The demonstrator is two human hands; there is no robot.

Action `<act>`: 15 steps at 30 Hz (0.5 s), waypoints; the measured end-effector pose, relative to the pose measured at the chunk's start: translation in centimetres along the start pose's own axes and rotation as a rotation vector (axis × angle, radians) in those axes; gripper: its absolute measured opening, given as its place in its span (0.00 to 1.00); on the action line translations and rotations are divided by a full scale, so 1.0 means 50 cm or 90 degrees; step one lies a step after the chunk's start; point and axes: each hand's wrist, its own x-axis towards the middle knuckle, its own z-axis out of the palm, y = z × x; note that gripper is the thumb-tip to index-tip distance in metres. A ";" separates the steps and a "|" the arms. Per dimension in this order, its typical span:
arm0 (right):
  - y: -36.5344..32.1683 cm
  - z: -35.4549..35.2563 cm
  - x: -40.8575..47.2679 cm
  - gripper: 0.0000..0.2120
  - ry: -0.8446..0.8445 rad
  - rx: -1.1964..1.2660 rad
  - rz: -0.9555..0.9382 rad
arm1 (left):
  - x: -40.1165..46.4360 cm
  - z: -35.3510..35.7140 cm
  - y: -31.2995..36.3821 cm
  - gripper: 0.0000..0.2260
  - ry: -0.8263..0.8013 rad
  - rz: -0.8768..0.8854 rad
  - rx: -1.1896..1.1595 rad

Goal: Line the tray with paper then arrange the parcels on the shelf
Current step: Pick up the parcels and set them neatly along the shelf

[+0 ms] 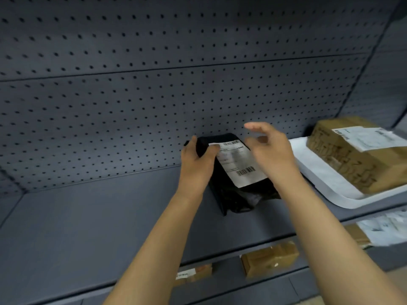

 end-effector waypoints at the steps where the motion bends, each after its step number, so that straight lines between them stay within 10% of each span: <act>1: 0.025 -0.004 0.011 0.17 0.011 -0.047 0.010 | 0.006 0.020 -0.015 0.35 -0.004 -0.002 0.027; 7: 0.125 0.010 0.024 0.19 -0.091 -0.103 0.139 | 0.020 0.077 -0.086 0.45 -0.029 -0.067 0.090; 15: 0.083 0.000 0.026 0.11 -0.072 -0.026 0.089 | 0.049 0.067 -0.097 0.27 0.034 -0.021 0.004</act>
